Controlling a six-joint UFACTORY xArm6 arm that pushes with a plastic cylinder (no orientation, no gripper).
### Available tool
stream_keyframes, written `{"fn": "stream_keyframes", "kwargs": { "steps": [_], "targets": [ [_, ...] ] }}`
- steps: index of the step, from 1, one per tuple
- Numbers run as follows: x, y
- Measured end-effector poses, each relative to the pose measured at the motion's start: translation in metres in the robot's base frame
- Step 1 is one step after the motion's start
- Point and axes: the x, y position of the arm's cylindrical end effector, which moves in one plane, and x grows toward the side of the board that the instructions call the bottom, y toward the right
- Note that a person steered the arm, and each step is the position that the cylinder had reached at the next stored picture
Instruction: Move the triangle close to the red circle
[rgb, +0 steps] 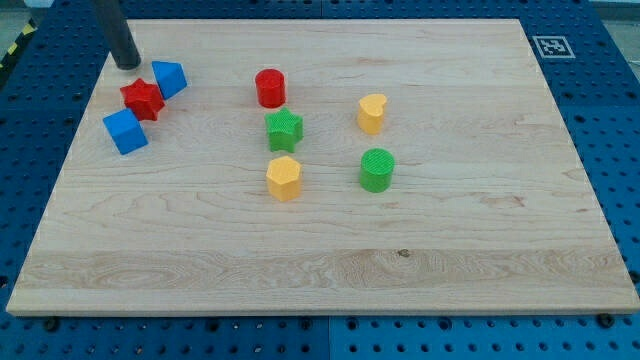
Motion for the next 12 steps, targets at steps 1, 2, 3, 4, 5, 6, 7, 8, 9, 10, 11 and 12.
{"fn": "stream_keyframes", "kwargs": {
  "steps": [1,2,3,4,5,6,7,8,9,10,11,12],
  "targets": [
    [0.013,0.014],
    [0.026,0.053],
    [0.033,0.101],
    [0.037,0.140],
    [0.037,0.137],
    [0.037,0.115],
    [0.037,0.083],
    [0.034,0.046],
    [0.014,0.000],
    [0.015,-0.041],
    [0.046,-0.039],
    [0.114,-0.037]
  ]
}}
